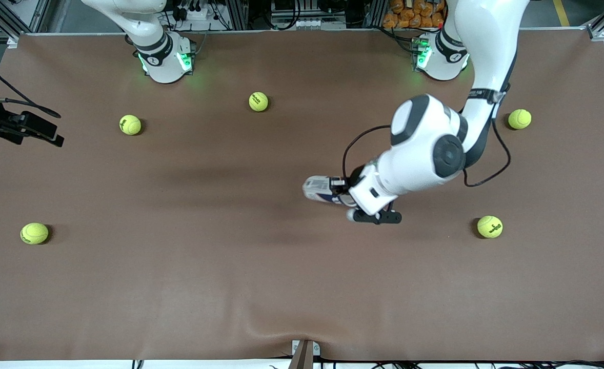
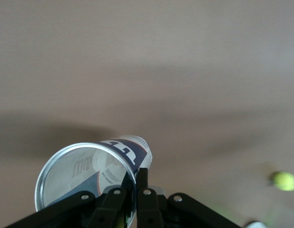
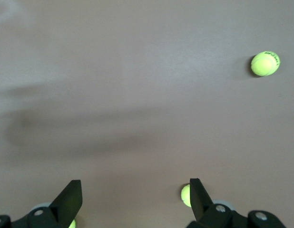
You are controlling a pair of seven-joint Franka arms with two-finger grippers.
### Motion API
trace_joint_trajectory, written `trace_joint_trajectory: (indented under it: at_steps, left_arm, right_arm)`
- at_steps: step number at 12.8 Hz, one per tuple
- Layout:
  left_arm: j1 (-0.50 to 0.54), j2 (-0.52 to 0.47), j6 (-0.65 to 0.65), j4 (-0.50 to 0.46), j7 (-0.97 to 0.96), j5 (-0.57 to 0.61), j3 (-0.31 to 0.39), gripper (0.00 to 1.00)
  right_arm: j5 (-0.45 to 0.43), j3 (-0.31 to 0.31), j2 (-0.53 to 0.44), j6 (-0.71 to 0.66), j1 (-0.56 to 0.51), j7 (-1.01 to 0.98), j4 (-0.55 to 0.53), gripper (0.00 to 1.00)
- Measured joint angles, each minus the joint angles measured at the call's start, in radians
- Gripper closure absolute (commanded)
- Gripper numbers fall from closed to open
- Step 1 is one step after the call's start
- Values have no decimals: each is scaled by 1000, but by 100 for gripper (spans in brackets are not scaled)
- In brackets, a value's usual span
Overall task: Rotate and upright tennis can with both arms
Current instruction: 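Rotate the can upright with the left gripper, then lower the upright can onto the table and open the left gripper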
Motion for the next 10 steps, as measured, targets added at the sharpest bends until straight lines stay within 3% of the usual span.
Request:
trace_joint_trajectory:
  at_steps: [4, 8, 9, 10]
  left_arm:
    - [-159, 21, -23, 28, -164, 312, 2, 100]
    - [-266, 95, -18, 65, -284, 477, 12, 100]
    - [-282, 109, -7, 75, -300, 493, 20, 97]
    - [-298, 121, 11, 80, -309, 498, 31, 72]
  right_arm:
    - [-27, 1, 0, -3, 0, -21, -2, 0]
    - [-48, 4, 0, -1, 0, -22, -1, 0]
    - [-55, 4, 0, 0, 0, -22, 0, 0]
    - [-58, 4, -1, 0, 0, -22, 1, 0]
